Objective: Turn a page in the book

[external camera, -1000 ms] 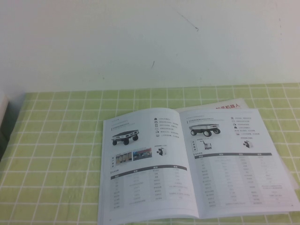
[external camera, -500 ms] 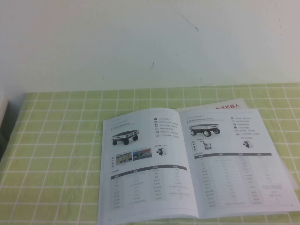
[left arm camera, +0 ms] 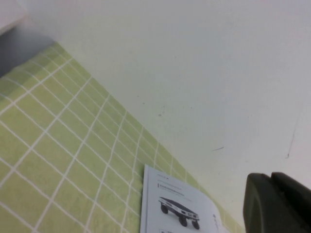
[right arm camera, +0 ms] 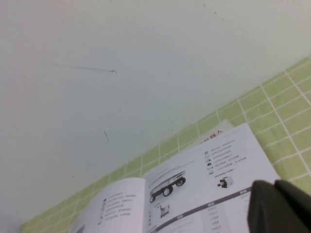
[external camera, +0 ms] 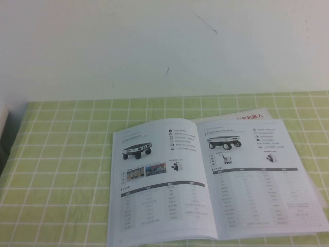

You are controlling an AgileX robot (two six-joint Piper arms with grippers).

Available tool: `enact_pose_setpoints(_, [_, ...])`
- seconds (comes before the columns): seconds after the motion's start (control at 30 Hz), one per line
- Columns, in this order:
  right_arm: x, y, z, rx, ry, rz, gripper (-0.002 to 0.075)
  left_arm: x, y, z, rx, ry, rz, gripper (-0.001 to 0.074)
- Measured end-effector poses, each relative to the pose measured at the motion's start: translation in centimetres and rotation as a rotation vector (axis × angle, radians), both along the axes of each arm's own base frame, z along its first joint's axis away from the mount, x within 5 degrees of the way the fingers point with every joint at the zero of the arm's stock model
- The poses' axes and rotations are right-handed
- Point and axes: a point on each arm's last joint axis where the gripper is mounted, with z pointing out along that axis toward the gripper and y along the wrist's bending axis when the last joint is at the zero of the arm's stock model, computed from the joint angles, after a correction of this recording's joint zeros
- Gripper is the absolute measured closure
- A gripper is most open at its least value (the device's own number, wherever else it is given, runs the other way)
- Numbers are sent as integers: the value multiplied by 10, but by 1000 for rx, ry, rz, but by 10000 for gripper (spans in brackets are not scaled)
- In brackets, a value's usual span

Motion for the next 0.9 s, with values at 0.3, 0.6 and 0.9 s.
enact_pose_setpoints(0.3, [-1,5,-1,-216,-22,74,729,0,-2,-1,-80,16,-21,738])
enact_pose_setpoints(0.6, [1,8,3,-333,-80,121,729,-4,-19,46,259,90,-238,738])
enact_pose_setpoints(0.9, [25,6,68,-572,-89,174,729,55,-35,120,621,247,-598,738])
